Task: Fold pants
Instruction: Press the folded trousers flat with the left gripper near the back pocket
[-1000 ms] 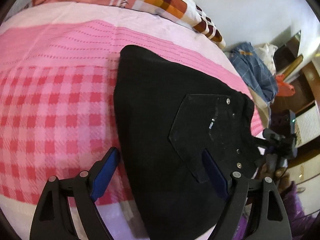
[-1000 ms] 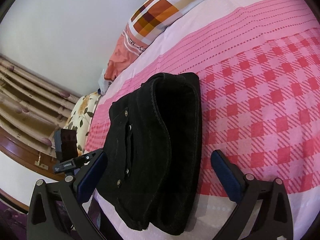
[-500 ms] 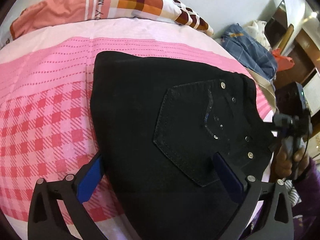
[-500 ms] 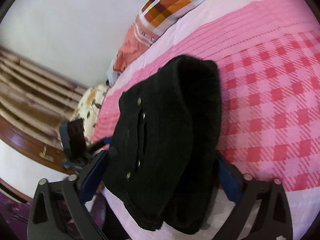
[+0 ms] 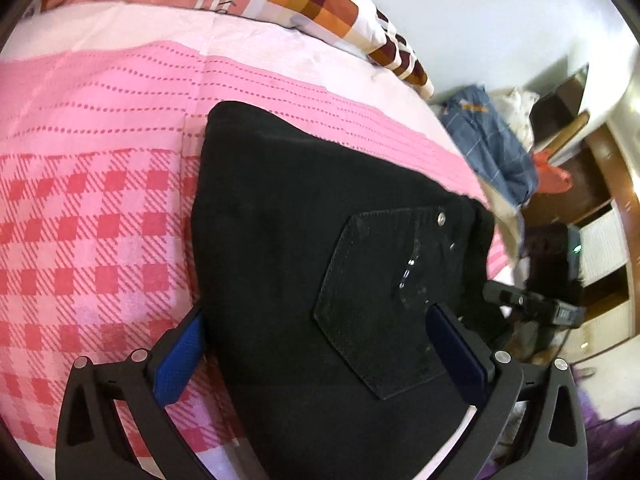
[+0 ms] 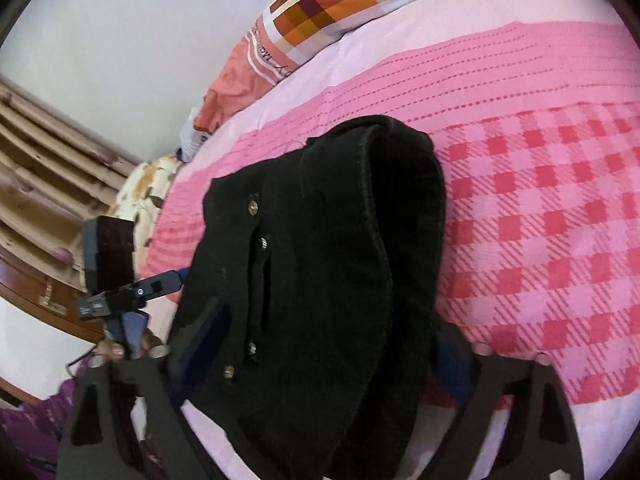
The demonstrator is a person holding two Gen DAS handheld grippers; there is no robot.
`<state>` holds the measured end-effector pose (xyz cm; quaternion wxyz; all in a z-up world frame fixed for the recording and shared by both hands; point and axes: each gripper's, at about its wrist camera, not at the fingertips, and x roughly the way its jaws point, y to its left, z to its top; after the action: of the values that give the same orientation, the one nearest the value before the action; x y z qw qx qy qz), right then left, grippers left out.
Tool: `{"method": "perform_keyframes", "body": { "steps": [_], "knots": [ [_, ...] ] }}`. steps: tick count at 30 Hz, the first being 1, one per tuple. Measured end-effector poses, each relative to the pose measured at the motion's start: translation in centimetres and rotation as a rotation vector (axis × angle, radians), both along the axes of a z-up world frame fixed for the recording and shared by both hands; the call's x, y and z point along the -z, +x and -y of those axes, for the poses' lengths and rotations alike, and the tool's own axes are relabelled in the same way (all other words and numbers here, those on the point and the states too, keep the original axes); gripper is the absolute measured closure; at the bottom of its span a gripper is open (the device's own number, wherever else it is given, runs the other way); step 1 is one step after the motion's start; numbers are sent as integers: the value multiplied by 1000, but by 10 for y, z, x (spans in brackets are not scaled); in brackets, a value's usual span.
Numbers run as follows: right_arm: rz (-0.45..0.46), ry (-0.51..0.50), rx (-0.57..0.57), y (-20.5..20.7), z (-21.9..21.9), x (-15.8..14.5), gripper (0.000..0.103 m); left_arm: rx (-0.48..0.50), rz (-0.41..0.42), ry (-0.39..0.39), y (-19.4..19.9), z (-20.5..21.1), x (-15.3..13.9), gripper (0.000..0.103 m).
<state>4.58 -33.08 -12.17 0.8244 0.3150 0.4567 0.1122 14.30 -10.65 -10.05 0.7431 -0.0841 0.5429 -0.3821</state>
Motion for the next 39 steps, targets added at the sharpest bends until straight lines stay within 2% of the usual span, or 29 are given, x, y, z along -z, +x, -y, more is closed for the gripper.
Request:
{"method": "perform_keyframes", "body": {
  "steps": [1, 2, 4, 8, 10, 13, 16, 18, 20, 21, 22, 24, 27, 32, 33, 34, 35, 37, 39],
  "knots": [
    [-3, -12, 9, -3, 1, 1, 55, 8, 27, 23, -4, 4, -1, 1],
    [-9, -20, 16, -4, 4, 3, 57, 17, 47, 37, -7, 8, -2, 1],
    [-6, 36, 25, -9, 13, 9, 65, 22, 63, 46, -9, 10, -1, 1],
    [-26, 71, 9, -6, 21, 13, 63, 30, 13, -15, -2, 0, 1, 1],
    [-40, 109, 23, -5, 28, 14, 53, 32, -18, -39, 5, -4, 2, 1],
    [-44, 189, 12, -2, 31, 16, 42, 33, -52, -77, 12, -8, 4, 1],
    [-69, 246, 18, 2, 32, 18, 36, 47, -59, -80, 15, -6, 4, 1],
    [-79, 213, 6, 4, 26, 14, 35, 56, -49, -58, 16, -1, 3, 1],
    [-80, 103, -23, 5, 13, 6, 45, 63, -31, -19, 13, 4, 2, 1],
    [-86, 75, -23, 4, 9, 6, 57, 64, -18, 0, 12, 7, 2, 1],
    [-91, 60, -20, 3, 7, 7, 60, 61, -2, 19, 10, 10, 1, 1],
    [-80, 92, 0, 0, 10, 9, 65, 67, 32, 65, 4, 16, 1, 1],
    [-63, 107, 17, -4, 10, 7, 68, 98, 98, 147, -4, 28, 2, 1],
    [-46, 77, 2, -5, 6, 3, 69, 84, 118, 114, -7, 21, 3, 2],
    [-50, 94, 6, -4, 8, 6, 69, 63, 126, 105, -7, 17, 2, 11],
    [-52, 116, 12, -5, 10, 9, 69, 51, 140, 114, -7, 15, 2, 31],
    [-51, 124, 14, -4, 11, 9, 69, 38, 154, 130, -6, 13, 2, 39],
    [-49, 141, 23, -4, 12, 9, 70, -4, 121, 98, 2, 2, 2, 61],
    [-44, 174, 34, -4, 14, 9, 71, -38, 62, 45, 9, -10, 6, 65]
  ]
}}
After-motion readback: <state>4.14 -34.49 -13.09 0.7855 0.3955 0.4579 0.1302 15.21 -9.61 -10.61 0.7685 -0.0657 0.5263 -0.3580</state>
